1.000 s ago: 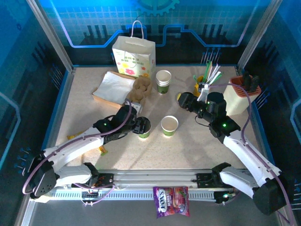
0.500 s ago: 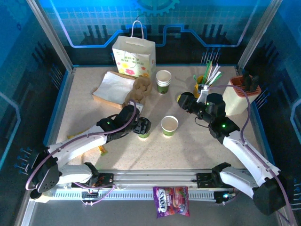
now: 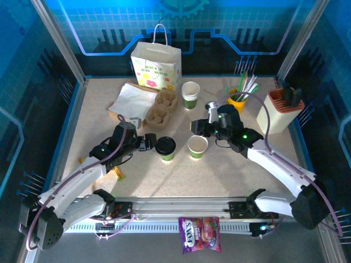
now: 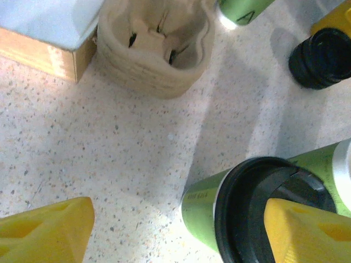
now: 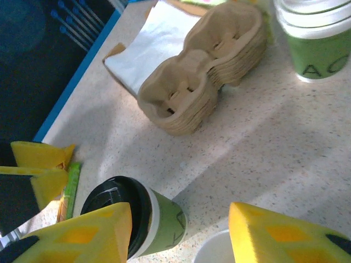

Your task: Pack the takeout coffee

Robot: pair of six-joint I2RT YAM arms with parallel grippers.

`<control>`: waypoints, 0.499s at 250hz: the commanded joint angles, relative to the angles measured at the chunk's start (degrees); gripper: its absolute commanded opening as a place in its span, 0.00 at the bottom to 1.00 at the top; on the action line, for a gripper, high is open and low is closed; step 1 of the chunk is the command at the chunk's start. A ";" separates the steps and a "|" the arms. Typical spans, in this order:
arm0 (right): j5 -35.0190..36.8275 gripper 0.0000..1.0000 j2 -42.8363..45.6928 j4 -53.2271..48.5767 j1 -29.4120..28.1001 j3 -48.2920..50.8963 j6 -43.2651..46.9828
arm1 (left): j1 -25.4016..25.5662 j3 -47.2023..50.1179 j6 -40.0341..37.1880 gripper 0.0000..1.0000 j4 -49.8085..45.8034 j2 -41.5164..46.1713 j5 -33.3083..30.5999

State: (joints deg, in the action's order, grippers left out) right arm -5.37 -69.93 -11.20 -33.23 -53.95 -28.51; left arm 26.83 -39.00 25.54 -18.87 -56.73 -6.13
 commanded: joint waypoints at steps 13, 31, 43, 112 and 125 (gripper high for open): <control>3.05 0.51 -4.38 -4.00 -3.39 -4.74 5.38 | -0.25 0.37 0.63 0.80 -2.87 -1.96 -1.20; 2.93 0.51 -5.19 -3.55 -3.63 -4.85 5.27 | -0.29 0.13 0.11 0.80 -3.02 -3.01 -1.66; 2.99 0.52 -5.43 -3.14 -3.64 -4.89 5.14 | -0.29 0.06 -0.08 0.80 -2.67 -3.76 -1.12; 3.66 0.52 -5.31 -3.12 -3.59 -4.68 5.48 | 0.06 0.06 -0.13 0.80 -1.08 -5.58 1.09; 3.89 0.52 -5.17 -3.21 -3.61 -4.52 5.47 | 0.24 0.15 -0.18 0.80 -0.82 -5.69 1.49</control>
State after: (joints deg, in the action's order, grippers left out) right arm -2.94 -75.40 -13.61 -36.42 -57.12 -24.12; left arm 26.83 -39.00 25.56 -20.27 -62.06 -6.33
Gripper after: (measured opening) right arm 0.519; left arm 0.801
